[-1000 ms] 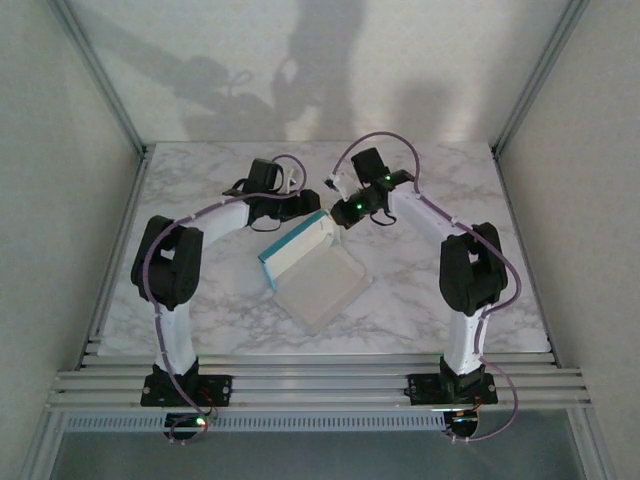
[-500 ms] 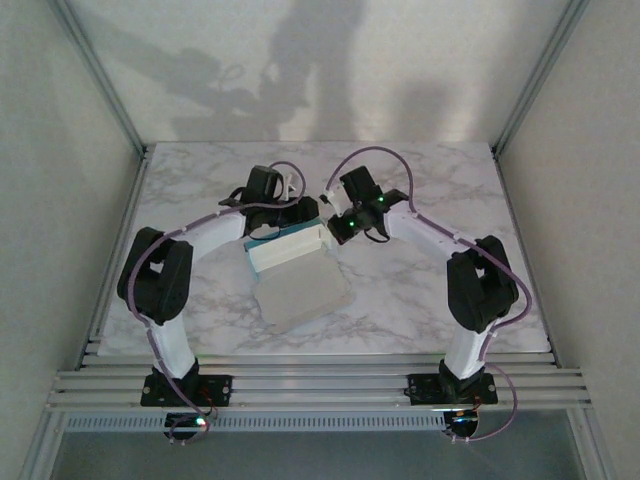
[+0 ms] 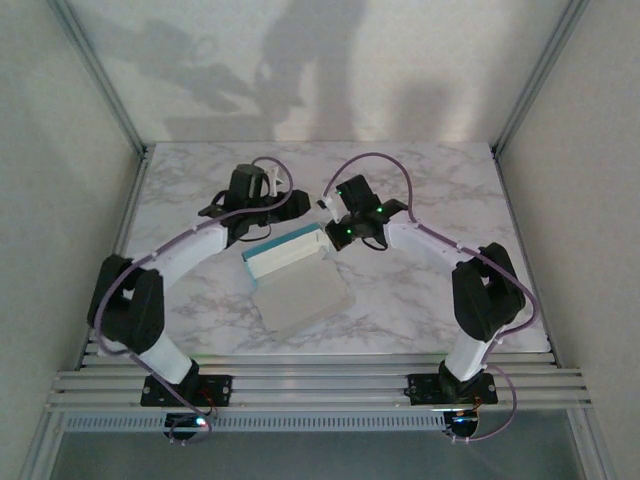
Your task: Fold the paper box
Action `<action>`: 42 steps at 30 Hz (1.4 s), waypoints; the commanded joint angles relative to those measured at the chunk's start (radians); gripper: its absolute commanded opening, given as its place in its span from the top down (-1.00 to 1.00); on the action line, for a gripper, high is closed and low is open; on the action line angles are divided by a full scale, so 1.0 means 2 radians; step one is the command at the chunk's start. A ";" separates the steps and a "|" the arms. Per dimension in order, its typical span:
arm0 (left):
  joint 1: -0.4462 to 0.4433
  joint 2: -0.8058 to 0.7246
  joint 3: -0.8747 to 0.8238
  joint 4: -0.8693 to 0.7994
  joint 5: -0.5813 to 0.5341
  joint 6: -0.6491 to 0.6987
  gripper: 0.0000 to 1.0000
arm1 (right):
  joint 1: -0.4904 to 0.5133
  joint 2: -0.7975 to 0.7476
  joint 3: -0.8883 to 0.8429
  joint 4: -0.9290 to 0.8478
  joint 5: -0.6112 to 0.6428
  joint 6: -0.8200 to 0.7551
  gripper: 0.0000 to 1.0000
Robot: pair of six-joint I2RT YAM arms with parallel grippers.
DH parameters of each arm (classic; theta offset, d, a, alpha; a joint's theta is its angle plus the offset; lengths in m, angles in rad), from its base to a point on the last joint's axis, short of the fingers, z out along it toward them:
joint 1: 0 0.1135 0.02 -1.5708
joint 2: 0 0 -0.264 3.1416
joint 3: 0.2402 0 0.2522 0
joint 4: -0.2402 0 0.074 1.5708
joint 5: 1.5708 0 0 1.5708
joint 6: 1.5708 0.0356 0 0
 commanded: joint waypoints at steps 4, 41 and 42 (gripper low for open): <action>-0.012 -0.083 -0.039 -0.046 0.008 0.043 -0.21 | 0.004 -0.014 -0.010 0.006 -0.008 -0.010 0.95; -0.237 -0.141 -0.332 0.016 -0.122 -0.073 -0.16 | 0.006 -0.017 0.000 -0.008 -0.020 0.018 0.95; -0.239 -0.136 -0.332 0.019 -0.124 -0.077 -0.16 | 0.005 -0.019 0.000 -0.008 -0.021 0.022 0.95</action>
